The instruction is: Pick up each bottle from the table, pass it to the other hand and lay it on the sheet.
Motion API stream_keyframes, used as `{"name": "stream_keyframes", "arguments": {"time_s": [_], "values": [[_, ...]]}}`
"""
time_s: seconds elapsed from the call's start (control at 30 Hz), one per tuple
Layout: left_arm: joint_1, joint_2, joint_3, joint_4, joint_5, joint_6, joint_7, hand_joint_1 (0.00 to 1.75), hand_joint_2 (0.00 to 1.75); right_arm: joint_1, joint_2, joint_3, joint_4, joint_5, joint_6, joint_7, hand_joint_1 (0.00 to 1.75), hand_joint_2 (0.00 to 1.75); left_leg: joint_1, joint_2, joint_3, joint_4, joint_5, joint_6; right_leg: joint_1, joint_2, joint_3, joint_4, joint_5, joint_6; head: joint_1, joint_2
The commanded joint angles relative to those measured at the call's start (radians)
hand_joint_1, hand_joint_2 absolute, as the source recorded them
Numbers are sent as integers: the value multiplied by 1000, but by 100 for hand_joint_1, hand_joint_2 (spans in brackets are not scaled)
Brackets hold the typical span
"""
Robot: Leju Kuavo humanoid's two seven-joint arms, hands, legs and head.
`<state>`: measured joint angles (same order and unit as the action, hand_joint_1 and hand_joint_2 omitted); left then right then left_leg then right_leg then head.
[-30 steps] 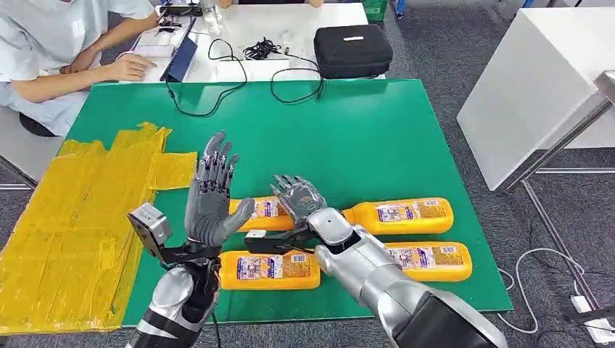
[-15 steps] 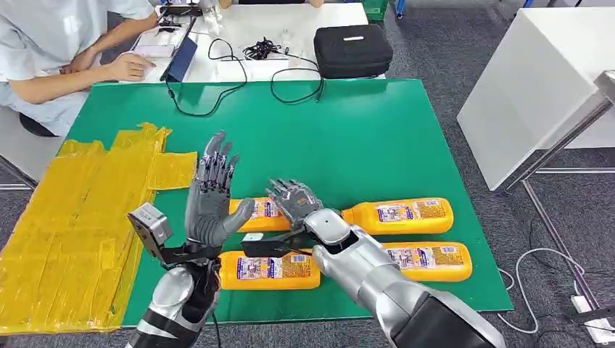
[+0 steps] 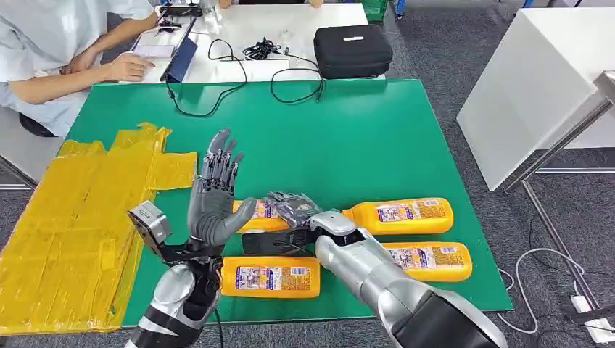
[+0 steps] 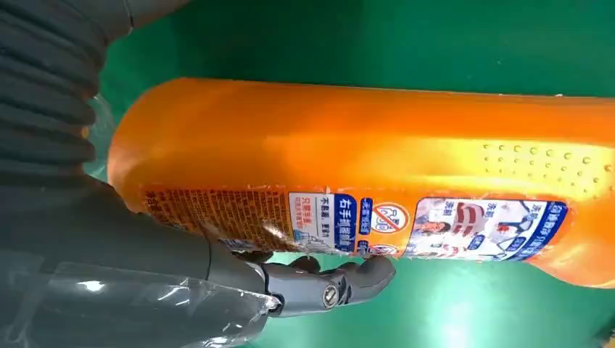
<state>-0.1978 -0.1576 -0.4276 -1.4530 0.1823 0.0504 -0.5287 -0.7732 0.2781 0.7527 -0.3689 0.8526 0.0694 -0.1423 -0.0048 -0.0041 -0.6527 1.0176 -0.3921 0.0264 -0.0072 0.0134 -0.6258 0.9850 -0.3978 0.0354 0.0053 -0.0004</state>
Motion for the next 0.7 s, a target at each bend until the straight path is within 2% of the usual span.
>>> {"name": "stream_keyframes", "arguments": {"time_s": [0.03, 0.27, 0.33, 0.37, 0.43, 0.5, 0.6, 0.7], "values": [[-47, 13, -33, 68, 4, 0, 0, 0, 175, -22, -13, -30, 75, -5, 17, -5, 0, 175, 0, -3, 3, -1, 0, -1, 1, -3, 4, -1, -1, 0, 0, 0], [-45, 11, -41, 69, 4, 0, 0, 0, 175, -8, -13, -15, 79, 7, 1, -7, 2, 175, 1, -3, 6, -1, -2, -1, 1, -4, 7, -1, -2, -1, 0, 0], [-45, 11, -42, 70, 5, 0, 0, 0, 175, -5, -12, -6, 79, 14, -3, -7, 28, 175, 0, -2, 3, -1, 0, -1, 1, -3, 4, -1, -1, 0, 0, 0], [-45, 11, -42, 70, 5, 0, 0, 0, 175, -5, -12, -6, 79, 14, -3, -7, 54, 175, 1, -3, 6, -1, -2, -2, 1, -4, 7, -1, -2, -1, 0, 0], [-47, 10, -44, 72, 5, 0, 0, 0, 175, -3, -11, 4, 84, 21, -3, 3, 84, 175, 0, -2, 4, -1, 0, -1, 0, -3, 4, -1, -1, 0, 0, 0], [-47, 9, -44, 75, 6, 0, 0, 0, 175, -2, -10, 20, 89, 37, -3, 21, 84, 175, 1, -3, 5, -1, -1, -1, 1, -4, 6, -1, -2, -1, 0, 0], [-48, 4, -43, 83, 7, 1, 2, 0, 175, 7, -8, 73, 96, 89, -5, 78, 127, 175, 0, -2, 4, -1, -1, -1, 0, -3, 5, -1, -1, 0, 0, 0], [-48, 3, -42, 84, 8, 2, 2, 0, 175, 7, -8, 80, 98, 97, -8, 86, 134, 175, 1, -3, 7, -1, -2, -2, 1, -4, 8, -2, -2, -1, 0, 0]]}}
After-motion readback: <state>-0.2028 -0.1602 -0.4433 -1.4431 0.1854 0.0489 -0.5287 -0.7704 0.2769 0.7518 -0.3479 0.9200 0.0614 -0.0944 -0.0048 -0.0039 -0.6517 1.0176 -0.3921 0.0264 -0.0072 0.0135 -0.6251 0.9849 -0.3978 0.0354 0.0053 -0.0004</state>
